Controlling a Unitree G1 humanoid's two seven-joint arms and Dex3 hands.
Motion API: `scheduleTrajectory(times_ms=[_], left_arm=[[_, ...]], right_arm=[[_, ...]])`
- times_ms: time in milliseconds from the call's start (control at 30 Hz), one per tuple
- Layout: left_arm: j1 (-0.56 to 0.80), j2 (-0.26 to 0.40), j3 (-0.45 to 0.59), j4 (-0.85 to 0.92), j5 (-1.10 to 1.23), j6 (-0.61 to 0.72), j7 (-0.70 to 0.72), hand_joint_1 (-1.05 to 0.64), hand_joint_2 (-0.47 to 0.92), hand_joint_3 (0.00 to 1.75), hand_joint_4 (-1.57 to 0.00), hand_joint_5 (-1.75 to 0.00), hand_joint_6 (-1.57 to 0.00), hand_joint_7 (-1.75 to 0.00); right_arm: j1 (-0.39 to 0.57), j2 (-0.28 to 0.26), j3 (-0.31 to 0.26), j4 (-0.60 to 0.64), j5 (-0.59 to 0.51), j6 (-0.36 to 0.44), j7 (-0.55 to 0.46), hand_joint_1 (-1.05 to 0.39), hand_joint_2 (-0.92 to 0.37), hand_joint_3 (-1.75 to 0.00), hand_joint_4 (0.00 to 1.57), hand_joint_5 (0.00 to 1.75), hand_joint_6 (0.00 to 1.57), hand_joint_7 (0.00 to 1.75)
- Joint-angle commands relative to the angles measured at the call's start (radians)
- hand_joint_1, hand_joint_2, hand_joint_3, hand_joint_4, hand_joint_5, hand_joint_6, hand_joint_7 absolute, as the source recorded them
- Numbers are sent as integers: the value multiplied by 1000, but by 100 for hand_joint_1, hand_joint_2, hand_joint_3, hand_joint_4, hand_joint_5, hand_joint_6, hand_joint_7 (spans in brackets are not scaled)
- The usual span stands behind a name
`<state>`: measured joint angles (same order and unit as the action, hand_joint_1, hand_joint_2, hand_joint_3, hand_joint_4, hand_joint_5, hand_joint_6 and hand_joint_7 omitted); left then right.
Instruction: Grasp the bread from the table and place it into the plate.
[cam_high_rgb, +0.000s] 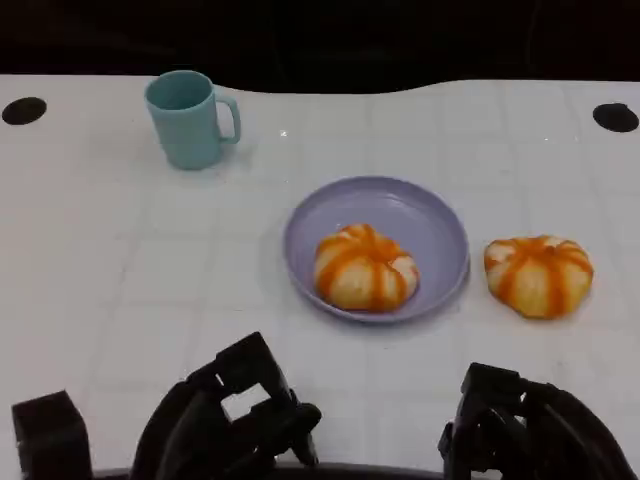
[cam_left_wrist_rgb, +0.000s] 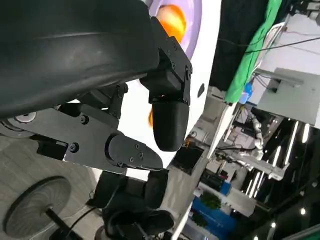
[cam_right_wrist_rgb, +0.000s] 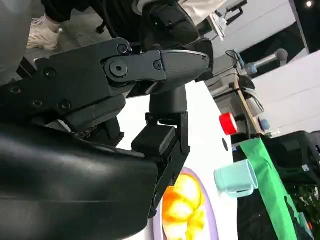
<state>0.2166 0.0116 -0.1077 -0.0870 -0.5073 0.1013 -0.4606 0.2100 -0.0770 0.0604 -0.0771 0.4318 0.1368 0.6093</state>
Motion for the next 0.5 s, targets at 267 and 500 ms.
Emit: scheduleTrajectory(times_ms=[267, 500], left_arm=[[-3, 15, 29, 10, 12, -11, -45, -17, 83, 15, -73, -175, -57, -175], [-8, 20, 40, 19, 11, -12, -65, -16, 83, 17, -72, -175, -56, -175]], right_arm=[[0, -7, -13, 12, 10, -12, 7, -69, -92, -27, 84, 163, 76, 134], [1, -5, -10, 4, 11, -5, 1, -69, -92, -27, 84, 162, 76, 134]])
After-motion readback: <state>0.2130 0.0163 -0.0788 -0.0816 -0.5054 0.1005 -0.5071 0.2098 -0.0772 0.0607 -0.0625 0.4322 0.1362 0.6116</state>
